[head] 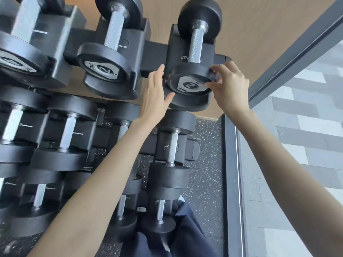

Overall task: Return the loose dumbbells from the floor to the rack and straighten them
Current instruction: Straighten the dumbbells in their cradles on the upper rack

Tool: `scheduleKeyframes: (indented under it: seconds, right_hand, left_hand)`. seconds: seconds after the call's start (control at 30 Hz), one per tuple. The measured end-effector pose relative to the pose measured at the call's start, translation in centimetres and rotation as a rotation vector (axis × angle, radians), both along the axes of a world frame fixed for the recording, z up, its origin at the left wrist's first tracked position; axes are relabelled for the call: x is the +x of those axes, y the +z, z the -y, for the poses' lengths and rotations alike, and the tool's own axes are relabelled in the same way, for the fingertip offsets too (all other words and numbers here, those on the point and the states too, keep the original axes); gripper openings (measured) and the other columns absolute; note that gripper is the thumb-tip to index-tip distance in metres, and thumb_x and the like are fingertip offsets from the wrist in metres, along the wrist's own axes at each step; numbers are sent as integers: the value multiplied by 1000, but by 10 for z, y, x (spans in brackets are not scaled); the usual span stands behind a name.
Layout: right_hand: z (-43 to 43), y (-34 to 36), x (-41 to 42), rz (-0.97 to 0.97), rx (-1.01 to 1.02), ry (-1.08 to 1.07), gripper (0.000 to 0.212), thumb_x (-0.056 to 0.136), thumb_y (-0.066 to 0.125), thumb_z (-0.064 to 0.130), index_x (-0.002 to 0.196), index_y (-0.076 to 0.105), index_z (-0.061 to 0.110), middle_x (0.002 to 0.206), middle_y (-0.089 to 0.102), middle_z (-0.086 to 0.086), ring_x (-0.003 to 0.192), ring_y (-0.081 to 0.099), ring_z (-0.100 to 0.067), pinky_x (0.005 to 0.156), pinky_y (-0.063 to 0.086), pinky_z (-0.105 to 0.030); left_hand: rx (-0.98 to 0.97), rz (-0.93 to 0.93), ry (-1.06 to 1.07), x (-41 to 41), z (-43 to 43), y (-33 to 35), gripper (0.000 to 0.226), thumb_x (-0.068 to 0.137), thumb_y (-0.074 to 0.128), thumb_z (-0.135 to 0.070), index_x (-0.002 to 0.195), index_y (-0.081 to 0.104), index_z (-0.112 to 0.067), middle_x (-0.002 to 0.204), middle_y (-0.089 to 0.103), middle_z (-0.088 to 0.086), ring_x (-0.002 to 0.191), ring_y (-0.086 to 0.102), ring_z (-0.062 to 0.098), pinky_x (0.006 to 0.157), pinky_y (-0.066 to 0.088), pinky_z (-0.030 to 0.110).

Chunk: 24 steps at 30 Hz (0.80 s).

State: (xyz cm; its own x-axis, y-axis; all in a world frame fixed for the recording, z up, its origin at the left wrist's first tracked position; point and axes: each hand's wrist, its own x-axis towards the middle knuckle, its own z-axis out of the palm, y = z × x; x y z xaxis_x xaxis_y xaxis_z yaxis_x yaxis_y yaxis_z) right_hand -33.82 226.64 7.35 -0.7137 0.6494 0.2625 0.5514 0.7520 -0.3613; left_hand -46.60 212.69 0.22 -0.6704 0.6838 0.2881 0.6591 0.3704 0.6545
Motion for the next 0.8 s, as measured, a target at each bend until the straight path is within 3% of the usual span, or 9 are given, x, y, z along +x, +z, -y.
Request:
scheduleKeyframes:
  seconds: [0.1,0.17,0.27,0.37,0.53,0.67,0.8]
  right_hand:
    - [0,0,2,-17,-39,-18,33,81,65,21,113,61,16,108,57,-6,94,57,-25,66,24,-26]
    - [2,0,1,-29,-52,-17,33,80,67,21,112,62,16,107,58,-5,93,58,-23,66,24,-26]
    - [5,-5,1,-57,-78,-32,32,78,68,19,109,62,16,105,58,-6,92,59,-25,67,32,-28]
    - [8,-14,4,-111,-158,-58,30,75,70,15,104,62,13,101,60,-6,90,62,-25,75,46,-37]
    - [4,-21,7,-65,-235,-78,29,72,73,11,99,64,8,100,65,-8,91,63,-23,80,48,-37]
    - [-6,-2,13,-10,-105,82,41,76,72,21,115,62,15,110,59,-8,92,61,-30,81,52,-48]
    - [3,14,-1,9,1,169,44,79,69,28,122,59,23,111,60,-3,92,62,-32,77,52,-44]
  left_hand:
    - [-12,110,-58,-10,-10,4,57,87,65,-14,137,40,-5,131,51,12,117,50,25,97,36,29]
    - [51,178,-48,-14,-13,6,40,86,65,-10,122,50,-3,116,59,10,108,55,28,96,42,36]
    - [77,228,-97,-20,-11,13,26,85,63,-5,108,51,-4,98,56,1,95,57,25,90,47,40]
    - [41,118,-136,-21,-7,23,24,87,61,-7,108,50,-4,100,56,5,88,53,24,79,40,29]
    - [26,-70,-170,-18,-9,44,29,87,63,-13,114,55,-6,110,57,11,100,55,28,87,40,35]
    - [96,-70,-141,-10,-14,39,32,85,66,-16,115,60,-8,106,60,9,95,57,24,82,36,23]
    - [275,95,-92,-6,-12,21,37,83,66,-13,119,59,-10,110,58,3,101,58,19,91,49,34]
